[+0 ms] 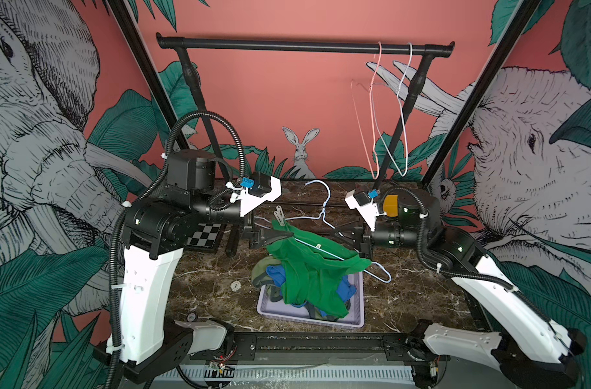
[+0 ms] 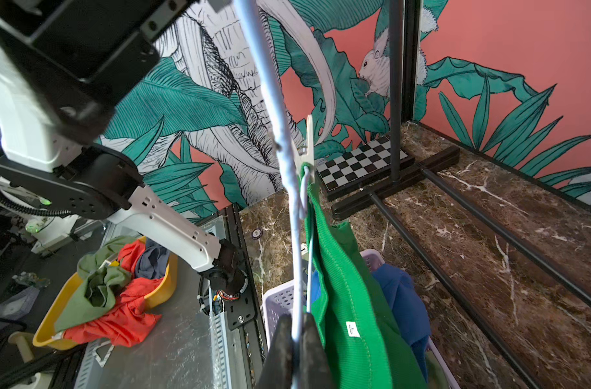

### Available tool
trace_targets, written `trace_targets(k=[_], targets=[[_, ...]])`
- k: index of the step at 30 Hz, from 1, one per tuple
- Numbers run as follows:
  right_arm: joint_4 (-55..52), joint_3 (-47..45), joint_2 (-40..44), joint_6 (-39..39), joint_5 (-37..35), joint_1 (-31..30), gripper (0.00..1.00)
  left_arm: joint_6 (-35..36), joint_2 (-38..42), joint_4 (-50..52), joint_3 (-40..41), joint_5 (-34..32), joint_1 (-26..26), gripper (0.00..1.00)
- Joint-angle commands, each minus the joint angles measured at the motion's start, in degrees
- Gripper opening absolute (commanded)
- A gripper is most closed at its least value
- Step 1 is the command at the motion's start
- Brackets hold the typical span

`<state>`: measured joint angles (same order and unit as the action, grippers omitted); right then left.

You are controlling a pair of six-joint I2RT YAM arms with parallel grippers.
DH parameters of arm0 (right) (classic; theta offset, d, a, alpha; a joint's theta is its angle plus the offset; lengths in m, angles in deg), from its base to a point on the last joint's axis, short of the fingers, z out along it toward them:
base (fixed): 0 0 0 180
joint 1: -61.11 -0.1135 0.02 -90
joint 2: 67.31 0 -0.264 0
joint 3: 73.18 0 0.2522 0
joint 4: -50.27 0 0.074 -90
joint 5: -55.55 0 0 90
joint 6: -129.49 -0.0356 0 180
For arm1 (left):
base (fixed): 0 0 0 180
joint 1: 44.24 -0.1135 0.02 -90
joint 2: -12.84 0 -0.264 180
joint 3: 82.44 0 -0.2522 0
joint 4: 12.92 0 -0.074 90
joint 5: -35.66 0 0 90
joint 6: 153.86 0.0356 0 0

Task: Remove the clothespins securing tank tops to the hanger
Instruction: Adjust the hanger, then remove the clothespin from the hanger.

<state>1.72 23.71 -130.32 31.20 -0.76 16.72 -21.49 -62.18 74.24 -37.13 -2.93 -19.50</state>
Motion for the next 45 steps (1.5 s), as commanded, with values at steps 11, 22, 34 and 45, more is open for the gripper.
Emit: trace_targets(k=[11, 22, 34, 45], targets=[[-6.17, 2.62, 6.94, 7.10, 3.30, 0.55, 0.00, 11.60, -1.61, 8.52, 4.24, -0.30, 0.14, 0.91], [-5.81, 5.59, 4.34, 8.17, 5.34, 0.52, 0.00, 9.91, -1.18, 7.12, 7.42, 2.39, 0.14, 0.58], [-7.12, 6.14, 4.62, 8.37, 4.63, 0.53, 0.00, 9.62, -0.82, 7.19, 7.33, 2.42, 0.14, 0.42], [-9.25, 6.20, 5.19, 9.06, 3.16, 0.59, 0.00, 8.49, -0.68, 7.19, 5.66, 3.82, 0.14, 0.03]])
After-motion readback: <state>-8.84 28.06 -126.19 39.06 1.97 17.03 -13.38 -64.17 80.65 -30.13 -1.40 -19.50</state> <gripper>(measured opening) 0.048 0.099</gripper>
